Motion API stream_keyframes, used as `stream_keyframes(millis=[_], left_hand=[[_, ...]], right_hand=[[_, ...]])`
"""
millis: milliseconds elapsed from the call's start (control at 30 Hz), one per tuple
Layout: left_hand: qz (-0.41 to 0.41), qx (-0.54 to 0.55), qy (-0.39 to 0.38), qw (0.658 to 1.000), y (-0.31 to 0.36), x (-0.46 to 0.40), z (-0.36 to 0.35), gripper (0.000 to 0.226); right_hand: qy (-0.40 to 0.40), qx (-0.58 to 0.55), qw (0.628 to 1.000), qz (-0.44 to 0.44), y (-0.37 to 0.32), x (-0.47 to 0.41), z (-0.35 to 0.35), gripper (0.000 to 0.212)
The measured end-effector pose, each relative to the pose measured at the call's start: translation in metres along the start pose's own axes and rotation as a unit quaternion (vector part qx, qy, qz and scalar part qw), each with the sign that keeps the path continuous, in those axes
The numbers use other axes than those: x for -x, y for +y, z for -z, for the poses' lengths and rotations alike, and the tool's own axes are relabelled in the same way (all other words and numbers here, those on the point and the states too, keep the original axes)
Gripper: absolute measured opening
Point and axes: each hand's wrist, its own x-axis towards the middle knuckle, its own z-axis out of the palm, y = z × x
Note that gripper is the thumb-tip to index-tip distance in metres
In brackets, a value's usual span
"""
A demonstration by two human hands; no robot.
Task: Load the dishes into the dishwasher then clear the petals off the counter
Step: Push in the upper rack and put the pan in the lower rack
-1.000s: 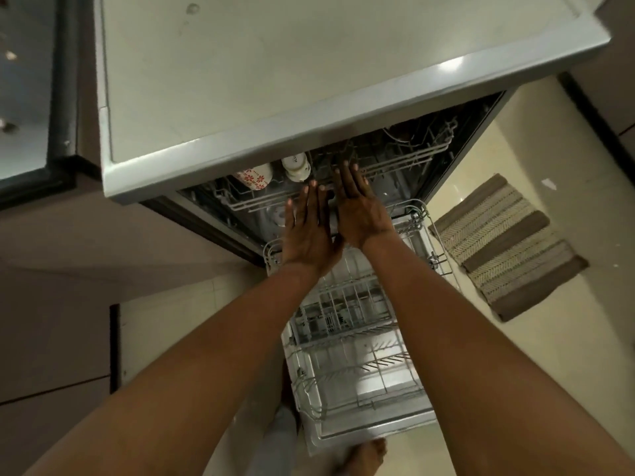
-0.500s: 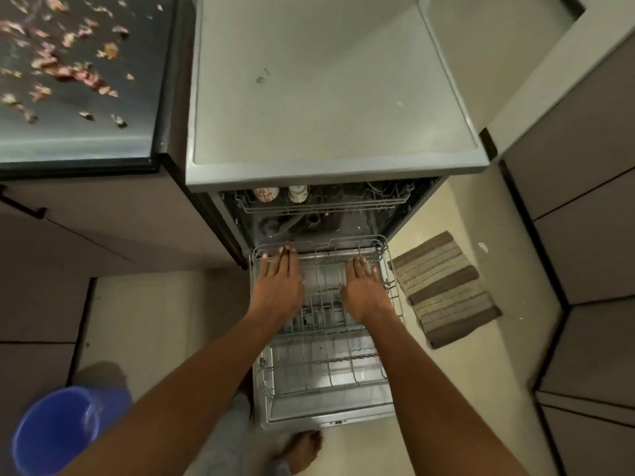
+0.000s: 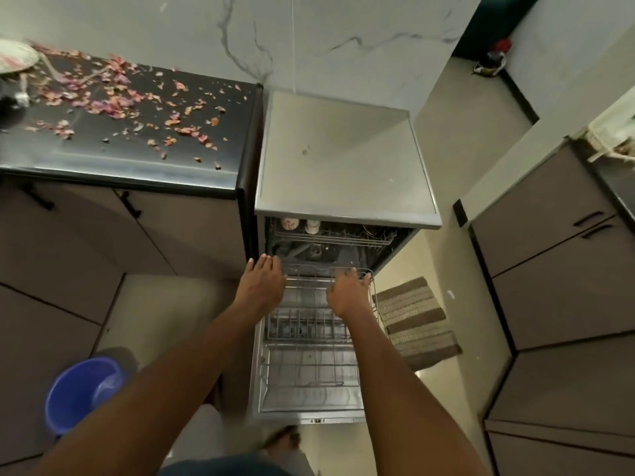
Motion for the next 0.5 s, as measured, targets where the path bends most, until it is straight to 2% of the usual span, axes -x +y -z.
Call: stream_keyframes(millis=[200,300,500], left_hand=[[0.018,0.011,0.044,0.999,-0.049,0.03,0.053,0.038],[0.024,0.008,0.056,0.998,-0.083,0.042,0.079,0.032],[0.065,0.001,0.117,0.991,-0.189,0.054,0.131,0.03]], right_hand=[[0.01,-0.031,0.999,0.008,-0.07,0.03,0.026,0.05],[-0.019,-0.04,0.999,0.003,-0.113,0.037,0.029,0.042],[-0.016,-0.047,0.999,0.015,-0.218,0.034,0.038,0.031]])
